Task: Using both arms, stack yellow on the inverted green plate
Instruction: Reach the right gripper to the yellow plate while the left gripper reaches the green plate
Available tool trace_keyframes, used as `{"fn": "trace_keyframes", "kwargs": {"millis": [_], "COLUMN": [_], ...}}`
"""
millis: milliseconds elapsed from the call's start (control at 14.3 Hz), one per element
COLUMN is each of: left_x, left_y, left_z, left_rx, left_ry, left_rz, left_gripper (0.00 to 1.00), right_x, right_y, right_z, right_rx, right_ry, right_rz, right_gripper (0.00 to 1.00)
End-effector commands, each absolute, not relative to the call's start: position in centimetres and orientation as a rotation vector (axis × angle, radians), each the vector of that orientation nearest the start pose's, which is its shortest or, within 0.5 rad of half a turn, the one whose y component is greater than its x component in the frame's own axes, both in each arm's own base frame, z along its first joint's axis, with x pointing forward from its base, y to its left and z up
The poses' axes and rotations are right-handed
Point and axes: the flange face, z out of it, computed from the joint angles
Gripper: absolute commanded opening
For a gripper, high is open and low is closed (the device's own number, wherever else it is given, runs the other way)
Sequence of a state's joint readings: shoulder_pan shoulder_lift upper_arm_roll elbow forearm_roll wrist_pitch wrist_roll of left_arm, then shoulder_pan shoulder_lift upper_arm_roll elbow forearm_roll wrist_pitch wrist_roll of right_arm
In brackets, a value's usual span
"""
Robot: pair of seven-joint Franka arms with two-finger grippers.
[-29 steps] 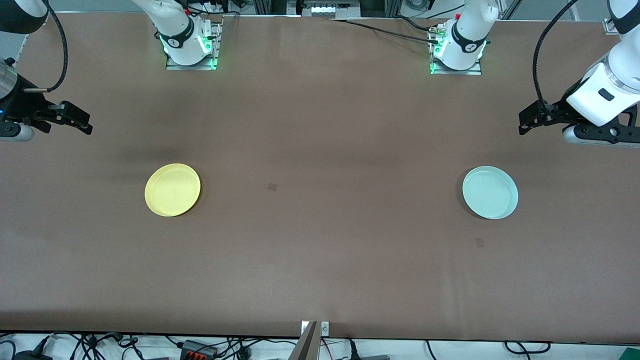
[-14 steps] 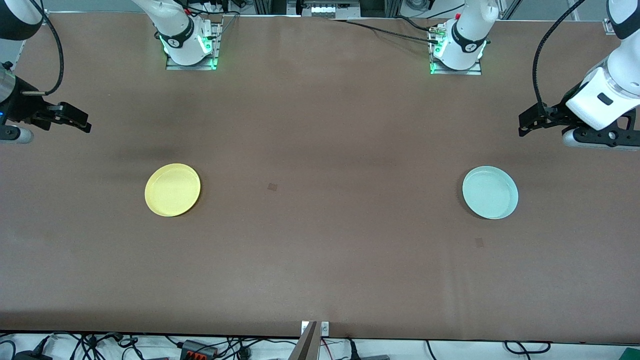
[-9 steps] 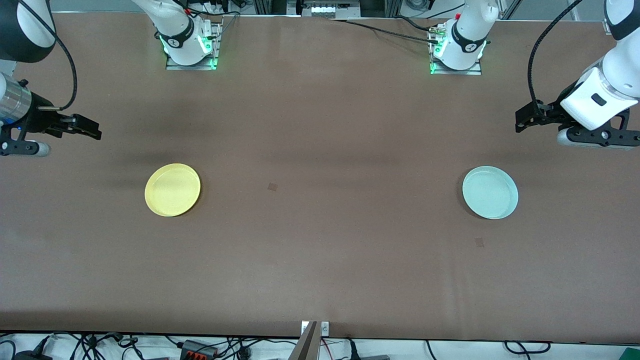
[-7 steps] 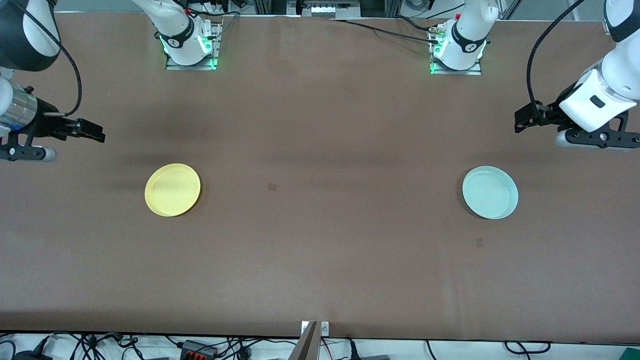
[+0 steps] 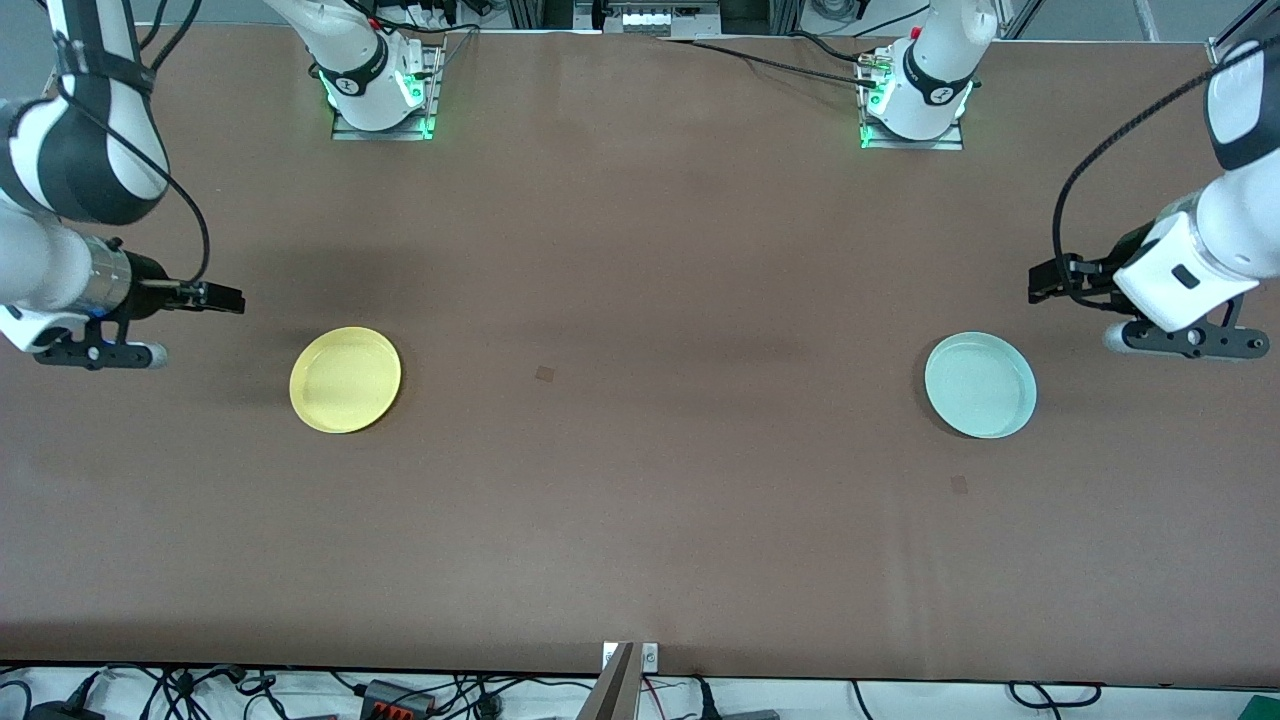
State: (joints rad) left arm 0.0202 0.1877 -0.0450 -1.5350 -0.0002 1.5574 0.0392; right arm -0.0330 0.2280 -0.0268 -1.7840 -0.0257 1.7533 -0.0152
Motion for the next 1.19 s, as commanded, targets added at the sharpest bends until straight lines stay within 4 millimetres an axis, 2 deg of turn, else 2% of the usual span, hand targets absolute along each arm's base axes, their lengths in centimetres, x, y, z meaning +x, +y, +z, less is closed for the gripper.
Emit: {"fn": "trace_keyframes", "kwargs": {"millis": [0, 140, 210, 351, 491, 631, 771, 911, 1122], "left_x": [61.1, 62.0, 62.7, 64.3, 65.5, 65.8, 65.7, 66.1, 65.7], "left_y": [1.4, 4.1, 4.9, 7.7, 9.3, 11.7, 14.1, 15.1, 15.6], "left_z": [52.7, 51.5, 49.8, 45.3, 41.7, 37.7, 33.1, 29.3, 25.8], "left_rx": [-3.149, -3.199, -3.218, -3.238, -3.25, -3.331, -3.42, -3.42, -3.408], "left_ry": [0.173, 0.218, 0.269, 0.287, 0.348, 0.441, 0.484, 0.634, 0.759], "left_rz": [0.276, 0.227, 0.235, 0.243, 0.226, 0.23, 0.25, 0.195, 0.203], "left_gripper": [1.0, 1.0, 1.0, 1.0, 1.0, 1.0, 1.0, 1.0, 1.0], "right_x": [60.2, 60.7, 60.9, 61.4, 61.6, 61.6, 61.4, 61.1, 61.6], "right_y": [-3.8, -4.3, -4.5, -5.1, -5.3, -5.7, -6.0, -6.0, -5.7], "right_z": [37.3, 33.6, 31.6, 28.4, 25.2, 22.7, 20.7, 19.2, 18.6], "right_rx": [-3.112, -3.102, -3.098, -3.096, -3.094, -3.091, -3.085, -3.075, -3.044], "right_ry": [0.06, 0.072, 0.078, 0.101, 0.106, 0.117, 0.126, 0.129, 0.156], "right_rz": [0.467, 0.514, 0.536, 0.543, 0.557, 0.569, 0.59, 0.63, 0.624], "right_gripper": [1.0, 1.0, 1.0, 1.0, 1.0, 1.0, 1.0, 0.96, 0.73]}}
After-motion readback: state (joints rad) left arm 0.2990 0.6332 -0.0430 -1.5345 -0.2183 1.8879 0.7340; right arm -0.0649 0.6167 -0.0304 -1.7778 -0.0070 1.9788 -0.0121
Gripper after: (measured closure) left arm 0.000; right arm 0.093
